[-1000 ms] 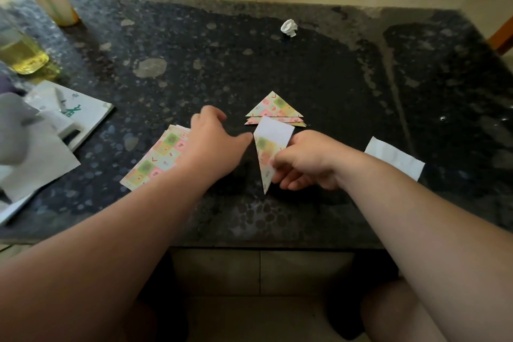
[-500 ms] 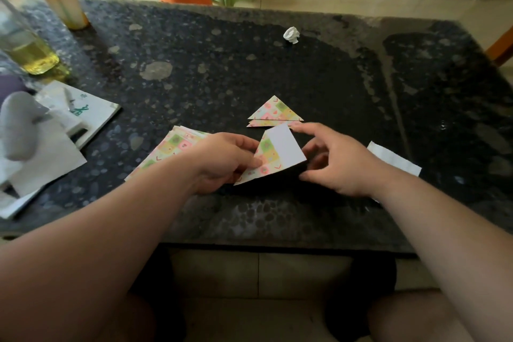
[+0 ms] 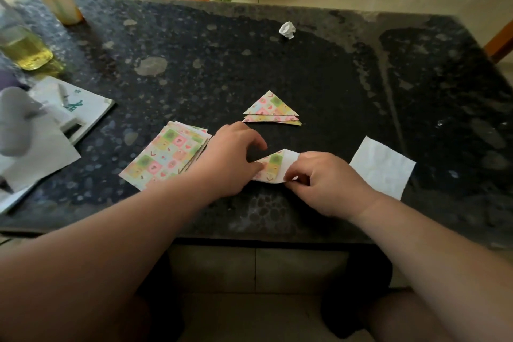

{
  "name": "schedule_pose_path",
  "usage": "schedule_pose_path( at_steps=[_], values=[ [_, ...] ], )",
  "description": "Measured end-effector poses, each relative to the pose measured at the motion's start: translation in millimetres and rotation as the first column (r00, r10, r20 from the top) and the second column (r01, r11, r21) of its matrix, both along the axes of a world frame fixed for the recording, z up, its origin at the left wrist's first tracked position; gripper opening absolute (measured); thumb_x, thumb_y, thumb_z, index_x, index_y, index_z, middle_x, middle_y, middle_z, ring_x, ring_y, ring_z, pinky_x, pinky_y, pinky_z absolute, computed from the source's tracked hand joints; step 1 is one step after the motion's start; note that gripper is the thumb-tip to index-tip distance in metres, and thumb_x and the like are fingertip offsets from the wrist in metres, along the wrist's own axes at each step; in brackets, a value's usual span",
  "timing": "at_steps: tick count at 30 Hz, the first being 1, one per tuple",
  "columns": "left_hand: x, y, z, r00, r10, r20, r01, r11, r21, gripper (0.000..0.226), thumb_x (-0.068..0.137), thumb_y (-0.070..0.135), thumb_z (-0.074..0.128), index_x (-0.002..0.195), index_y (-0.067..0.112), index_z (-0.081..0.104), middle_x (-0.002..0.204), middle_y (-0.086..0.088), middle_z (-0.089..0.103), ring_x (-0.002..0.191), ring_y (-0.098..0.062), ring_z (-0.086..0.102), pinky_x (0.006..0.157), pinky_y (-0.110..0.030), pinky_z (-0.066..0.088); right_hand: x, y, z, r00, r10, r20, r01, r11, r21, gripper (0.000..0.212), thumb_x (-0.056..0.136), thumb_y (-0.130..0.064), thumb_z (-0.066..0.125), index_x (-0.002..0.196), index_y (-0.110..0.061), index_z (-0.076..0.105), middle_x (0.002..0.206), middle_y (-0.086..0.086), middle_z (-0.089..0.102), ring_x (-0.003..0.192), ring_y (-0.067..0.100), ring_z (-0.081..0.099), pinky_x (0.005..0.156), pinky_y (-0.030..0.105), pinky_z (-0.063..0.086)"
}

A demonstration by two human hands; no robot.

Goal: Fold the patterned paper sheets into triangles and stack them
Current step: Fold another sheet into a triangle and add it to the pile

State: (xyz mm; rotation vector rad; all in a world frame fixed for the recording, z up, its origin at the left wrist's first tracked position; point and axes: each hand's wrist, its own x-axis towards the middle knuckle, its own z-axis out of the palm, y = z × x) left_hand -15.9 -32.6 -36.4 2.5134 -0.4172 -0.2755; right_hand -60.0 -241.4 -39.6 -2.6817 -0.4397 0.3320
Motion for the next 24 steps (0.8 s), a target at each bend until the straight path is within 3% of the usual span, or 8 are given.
schedule_pose_path(
  at_steps=[2, 5, 10, 16, 19, 21, 24],
  values=[
    [-4.8, 0.5, -0.2, 0.990, -0.139, -0.002, 0.138, 0.987, 0.087, 0.018, 0.089, 0.030, 0.075, 0.106, 0.033, 0.072, 0.101, 0.017, 0.050, 0.104, -0.009, 0.051, 0.093, -0.025, 0.042, -0.1, 4.3, -1.0, 0.998, 0.022, -0.055, -0.024, 0.999, -0.038, 0.013, 0.097, -0.037, 0.066, 0.105, -0.030, 0.074, 0.089, -0.018, 0.051, 0.091, 0.009, 0.055, 0.079, 0.030, 0.050],
    [-13.0, 2.2, -6.5, 0.967, -0.218, -0.132, 0.235, 0.963, 0.134, 0.013, 0.092, 0.029, 0.072, 0.104, 0.032, 0.075, 0.091, 0.019, 0.049, 0.093, -0.007, 0.055, 0.081, -0.020, 0.041, 0.1, 6.5, -3.0, 0.993, 0.030, -0.113, -0.034, 0.999, -0.033, 0.009, 0.097, -0.037, 0.067, 0.103, -0.032, 0.072, 0.089, -0.020, 0.054, 0.090, 0.005, 0.053, 0.079, 0.026, 0.049],
    [-15.4, 8.2, -13.8, 0.969, -0.197, -0.149, 0.211, 0.974, 0.080, 0.010, 0.093, 0.032, 0.071, 0.099, 0.035, 0.078, 0.092, 0.020, 0.052, 0.093, -0.004, 0.054, 0.083, -0.019, 0.040, 4.3, 4.8, -3.3, 0.983, -0.034, -0.182, 0.037, 0.999, 0.013, 0.007, 0.092, -0.034, 0.074, 0.096, -0.037, 0.071, 0.101, -0.016, 0.062, 0.091, 0.005, 0.059, 0.082, 0.027, 0.054],
    [-16.2, 4.0, -11.5, 0.971, -0.180, -0.157, 0.195, 0.976, 0.091, 0.011, 0.094, 0.031, 0.069, 0.099, 0.033, 0.078, 0.090, 0.021, 0.050, 0.092, -0.003, 0.054, 0.081, -0.019, 0.039, 12.2, -1.7, 0.7, 0.960, -0.057, -0.274, 0.075, 0.995, 0.058, 0.007, 0.090, -0.026, 0.078, 0.088, -0.033, 0.075, 0.098, -0.014, 0.062, 0.072, -0.011, 0.055, 0.064, 0.010, 0.037],
    [-21.7, 3.4, -7.3, 0.975, -0.168, -0.148, 0.184, 0.977, 0.105, 0.013, 0.093, 0.032, 0.070, 0.105, 0.032, 0.077, 0.102, 0.017, 0.054, 0.102, -0.007, 0.057, 0.086, -0.021, 0.043, 13.6, -1.9, 0.4, 0.949, -0.070, -0.306, 0.098, 0.992, 0.079, 0.003, 0.090, -0.032, 0.077, 0.088, -0.031, 0.078, 0.098, -0.015, 0.064, 0.071, -0.008, 0.057, 0.065, 0.014, 0.040],
    [-32.0, 3.6, -5.4, 0.971, -0.214, -0.104, 0.230, 0.958, 0.172, 0.026, 0.093, 0.039, 0.069, 0.118, 0.032, 0.073, 0.117, 0.011, 0.053, 0.114, -0.010, 0.052, 0.100, -0.028, 0.044, 14.9, -1.7, 0.1, 0.948, -0.065, -0.312, 0.094, 0.992, 0.080, 0.006, 0.092, -0.034, 0.076, 0.086, -0.034, 0.076, 0.096, -0.017, 0.063, 0.072, -0.007, 0.057, 0.065, 0.014, 0.039],
    [-51.7, 6.7, -4.4, 0.943, -0.323, -0.076, 0.329, 0.886, 0.327, 0.051, 0.095, 0.053, 0.059, 0.141, 0.034, 0.054, 0.139, 0.011, 0.040, 0.130, -0.013, 0.036, 0.114, -0.034, 0.031, 17.5, -0.1, 1.9, 0.945, -0.078, -0.318, 0.103, 0.993, 0.063, 0.008, 0.094, -0.036, 0.073, 0.086, -0.037, 0.074, 0.094, -0.018, 0.064, 0.076, -0.001, 0.059, 0.067, 0.017, 0.041]
  ],
)
